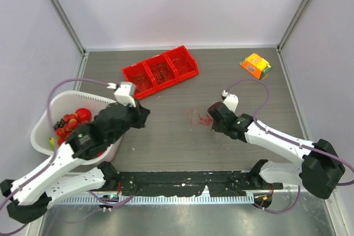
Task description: Untangle the cables
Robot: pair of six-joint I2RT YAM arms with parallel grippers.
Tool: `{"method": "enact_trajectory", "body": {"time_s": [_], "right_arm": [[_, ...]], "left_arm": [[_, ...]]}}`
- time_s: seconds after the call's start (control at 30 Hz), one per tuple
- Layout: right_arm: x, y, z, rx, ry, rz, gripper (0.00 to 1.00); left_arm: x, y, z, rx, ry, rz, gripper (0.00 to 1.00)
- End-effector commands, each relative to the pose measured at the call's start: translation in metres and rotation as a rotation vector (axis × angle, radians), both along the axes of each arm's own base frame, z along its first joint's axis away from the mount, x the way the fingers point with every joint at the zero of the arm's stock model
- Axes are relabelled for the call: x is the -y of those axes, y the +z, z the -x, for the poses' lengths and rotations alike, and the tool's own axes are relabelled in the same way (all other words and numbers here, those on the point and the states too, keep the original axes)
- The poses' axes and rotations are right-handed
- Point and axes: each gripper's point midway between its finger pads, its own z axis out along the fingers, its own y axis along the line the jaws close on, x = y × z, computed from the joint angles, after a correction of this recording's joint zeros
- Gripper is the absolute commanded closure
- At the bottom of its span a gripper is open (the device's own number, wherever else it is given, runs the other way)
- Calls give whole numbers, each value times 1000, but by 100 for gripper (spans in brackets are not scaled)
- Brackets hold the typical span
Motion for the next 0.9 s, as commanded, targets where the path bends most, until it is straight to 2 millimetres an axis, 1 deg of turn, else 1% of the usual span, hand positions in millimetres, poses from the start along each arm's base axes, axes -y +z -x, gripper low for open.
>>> {"method": "enact_trajectory", "body": {"time_s": [0.0, 0.03, 0.07, 0.1, 0.13, 0.17, 0.2, 0.23, 0.27, 0.3, 0.33, 0.4, 0.43, 0.47, 0.5, 0.53, 0.57, 0.6, 0.63, 0.67, 0.7, 0.73, 0.77, 0.8, 0.83, 0.87], "right_arm": [[59, -18, -3, -35, -125, 210, 93], [53, -22, -4, -47, -106, 175, 91], [61, -30, -6, -68, -112, 174, 89], [57, -32, -12, -77, -116, 103, 78], [53, -41, -6, -116, -82, 59, 72], [57, -40, -15, -99, -106, 17, 65], [56, -43, -12, -110, -92, -5, 63], [59, -42, -14, -104, -102, -11, 59], [58, -38, -17, -88, -97, -14, 57], [57, -34, -18, -76, -81, -16, 53], [51, -29, -20, -73, -51, -36, 52], [44, -21, -20, -63, -21, -65, 49], [40, -16, -21, -48, -4, -83, 48], [35, -14, -20, -48, 17, -110, 47], [32, -8, -20, -34, 28, -127, 47], [29, -6, -18, -36, 42, -144, 47], [18, -2, -13, -49, 94, -191, 47], [5, 1, -13, -48, 144, -243, 52], [-13, 3, -1, -93, 226, -323, 55], [-25, 4, -1, -105, 264, -372, 62], [-42, 5, 15, -160, 341, -460, 64], [-55, 9, 17, -159, 371, -516, 66], [-63, 9, 28, -186, 412, -562, 67], [-70, 13, 30, -181, 428, -594, 70], [-71, 12, 34, -186, 432, -598, 70], [-69, 12, 36, -188, 429, -590, 70]], "left_arm": [[-52, 80, 10, 178, 85, 40, 100], [-57, 97, 16, 210, 76, 83, 100], [-59, 113, 22, 233, 59, 122, 100], [-61, 125, 27, 251, 43, 152, 100], [-64, 142, 33, 274, 29, 189, 100], [-65, 152, 38, 284, 11, 214, 100], [-65, 160, 42, 289, -3, 233, 100], [-63, 164, 45, 288, -22, 244, 100], [-61, 166, 48, 288, -43, 252, 100], [-55, 164, 48, 277, -64, 251, 100], [-50, 159, 48, 262, -79, 246, 100], [-33, 143, 45, 216, -114, 234, 100], [-24, 130, 41, 182, -120, 228, 99], [-15, 120, 39, 150, -133, 227, 90], [-3, 107, 36, 118, -154, 228, 77], [8, 94, 34, 85, -170, 233, 58], [21, 79, 33, 50, -198, 241, 42], [34, 66, 30, 30, -223, 247, 36], [45, 53, 29, -2, -246, 247, 33], [55, 41, 26, -23, -264, 241, 33], [62, 27, 23, -48, -271, 228, 32], [70, 11, 20, -79, -274, 213, 33], [77, 0, 17, -99, -281, 206, 36], [85, -18, 15, -140, -293, 184, 39], [96, -29, 16, -172, -322, 192, 39], [104, -41, 14, -202, -330, 192, 39]]}}
